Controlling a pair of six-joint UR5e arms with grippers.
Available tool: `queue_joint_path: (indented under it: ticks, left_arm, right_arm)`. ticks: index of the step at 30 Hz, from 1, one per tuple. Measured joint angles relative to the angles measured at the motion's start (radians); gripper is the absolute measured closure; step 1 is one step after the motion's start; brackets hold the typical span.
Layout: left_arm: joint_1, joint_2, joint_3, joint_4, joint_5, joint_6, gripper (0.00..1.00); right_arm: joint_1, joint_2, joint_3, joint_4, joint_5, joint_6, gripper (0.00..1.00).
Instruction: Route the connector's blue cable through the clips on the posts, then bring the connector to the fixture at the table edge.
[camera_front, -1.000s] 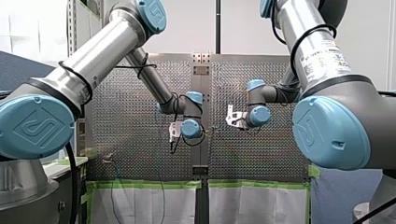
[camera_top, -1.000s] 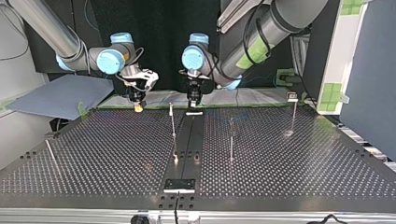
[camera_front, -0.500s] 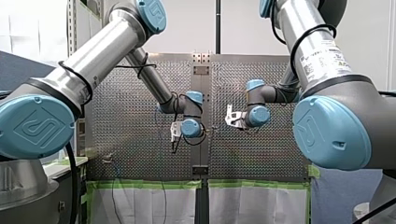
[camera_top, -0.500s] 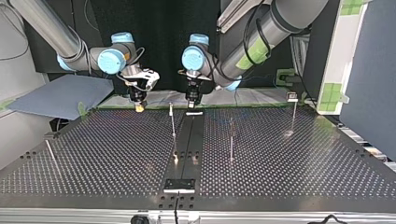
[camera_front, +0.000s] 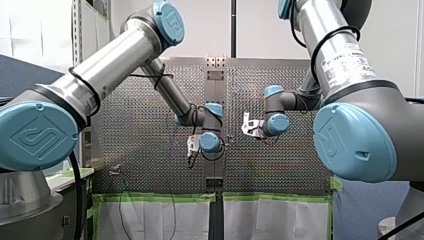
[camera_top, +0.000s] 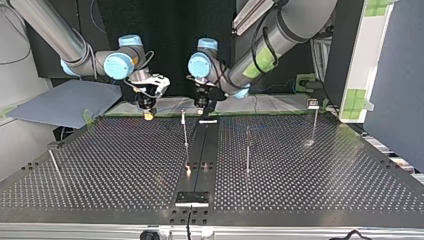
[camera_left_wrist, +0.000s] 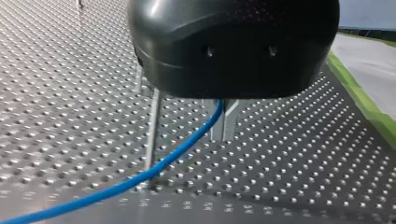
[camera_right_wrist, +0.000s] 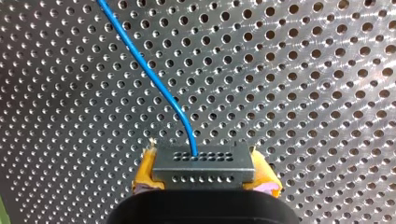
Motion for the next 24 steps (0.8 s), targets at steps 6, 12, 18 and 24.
queue_joint_path:
  ticks: [6, 12, 18, 24]
  left_arm:
    - [0.001, -0.03, 0.05, -0.041, 0.0, -0.003, 1.0]
    - [-0.003, -0.032, 0.066, -0.076, -0.016, -0.003, 1.0]
    - [-0.021, -0.03, 0.058, -0.099, -0.042, -0.002, 1.0]
    - [-0.038, -0.006, 0.03, -0.091, -0.06, -0.003, 1.0]
  right_arm:
    - [-0.003, 0.0, -0.001, -0.002, -0.001, -0.001, 1.0]
    - [-0.003, 0.0, -0.001, 0.001, -0.003, -0.003, 1.0]
    - [-0.002, 0.0, -0.002, 0.004, -0.005, -0.006, 1.0]
    - [-0.003, 0.0, -0.002, 0.005, -0.005, -0.007, 1.0]
